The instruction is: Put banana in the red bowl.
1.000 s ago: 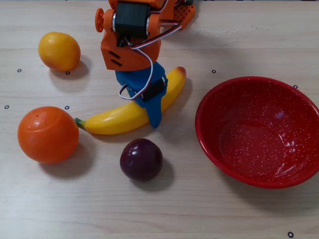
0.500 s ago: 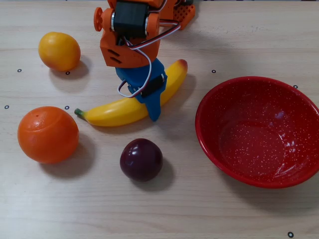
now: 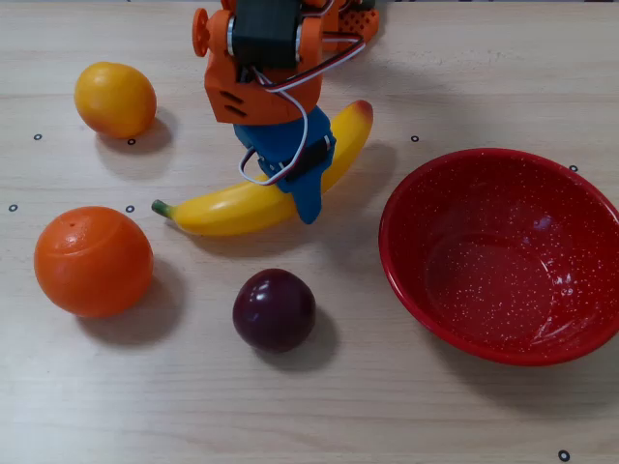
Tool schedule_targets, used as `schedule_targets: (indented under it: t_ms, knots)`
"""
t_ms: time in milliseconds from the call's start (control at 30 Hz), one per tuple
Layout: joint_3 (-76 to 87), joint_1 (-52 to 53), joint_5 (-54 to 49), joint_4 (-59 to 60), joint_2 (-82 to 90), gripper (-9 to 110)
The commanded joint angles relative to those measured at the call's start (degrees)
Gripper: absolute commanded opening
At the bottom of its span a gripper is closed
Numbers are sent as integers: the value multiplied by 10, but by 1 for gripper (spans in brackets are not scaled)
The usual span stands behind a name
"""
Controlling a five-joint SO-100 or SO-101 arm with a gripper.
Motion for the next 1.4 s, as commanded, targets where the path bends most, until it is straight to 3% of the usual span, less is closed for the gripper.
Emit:
schedule_targets:
  t_ms: [0,900,1367]
  knots:
    - [-55,-12,13,14,117,0]
    - [68,-59,38,78,404,0]
    - [-105,-196,104,83,337,0]
